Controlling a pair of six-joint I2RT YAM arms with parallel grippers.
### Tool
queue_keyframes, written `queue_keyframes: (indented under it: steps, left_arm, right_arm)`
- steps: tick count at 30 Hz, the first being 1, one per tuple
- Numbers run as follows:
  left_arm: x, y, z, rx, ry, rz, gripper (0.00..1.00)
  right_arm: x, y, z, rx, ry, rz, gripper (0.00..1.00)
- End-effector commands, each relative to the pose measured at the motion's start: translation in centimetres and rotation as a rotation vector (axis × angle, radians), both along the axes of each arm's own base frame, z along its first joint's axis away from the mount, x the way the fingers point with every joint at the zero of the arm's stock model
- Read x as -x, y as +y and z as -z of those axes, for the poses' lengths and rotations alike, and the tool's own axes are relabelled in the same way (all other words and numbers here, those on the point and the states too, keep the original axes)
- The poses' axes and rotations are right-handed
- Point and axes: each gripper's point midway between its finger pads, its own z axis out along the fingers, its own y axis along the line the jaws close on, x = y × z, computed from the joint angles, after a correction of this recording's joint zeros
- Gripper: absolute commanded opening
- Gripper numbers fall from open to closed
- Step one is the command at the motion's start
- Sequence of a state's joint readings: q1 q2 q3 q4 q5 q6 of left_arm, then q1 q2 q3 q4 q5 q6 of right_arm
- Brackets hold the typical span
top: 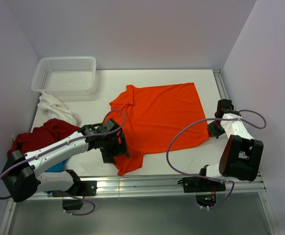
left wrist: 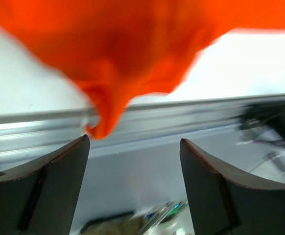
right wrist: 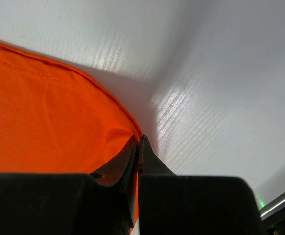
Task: Roll the t-shirts
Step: Flatten the tshirt
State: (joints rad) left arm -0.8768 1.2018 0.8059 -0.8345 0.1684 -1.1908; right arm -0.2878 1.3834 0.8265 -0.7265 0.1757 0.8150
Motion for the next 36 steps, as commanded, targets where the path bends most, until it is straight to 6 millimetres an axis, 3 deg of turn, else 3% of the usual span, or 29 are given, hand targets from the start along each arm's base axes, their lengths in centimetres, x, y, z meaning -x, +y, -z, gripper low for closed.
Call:
queue_keyframes:
  steps: [1,6,17,21,26,36]
  left_arm:
    - [-4.9,0.7,-2.1,0.004,-0.109,-0.031,0.79]
    - [-12.0,4.1,-3.9,-0.032,-0.203,-0.181,0.77]
    - [-17.1,11.5,-1.7,-0.150,-0.261,-0.377,0.60]
    - [-17.5,12.6,-0.2,-0.207,-0.239,-0.393,0.58]
    - [-18.5,12.6,1.6,-0.208,-0.226,-0.399,0.55]
    - [-22.3,11.4,4.6,-0.197,-0.221,-0.362,0.29]
  right_arm:
    - [-0.6,-0.4,-1.0,0.025,-0.023,-0.004,0.00]
    - [-0.7,-0.4,-1.1,0.026,-0.042,-0.005,0.00]
    - [-0.6,0.1,-0.9,0.011,-0.067,0.002,0.00]
    - [-0.4,0.0,-0.7,0.012,-0.061,-0.002,0.00]
    - [-0.4,0.1,-0.5,0.011,-0.059,-0.005,0.00]
    - [0.2,0.2,-0.2,0.015,-0.053,-0.020,0.00]
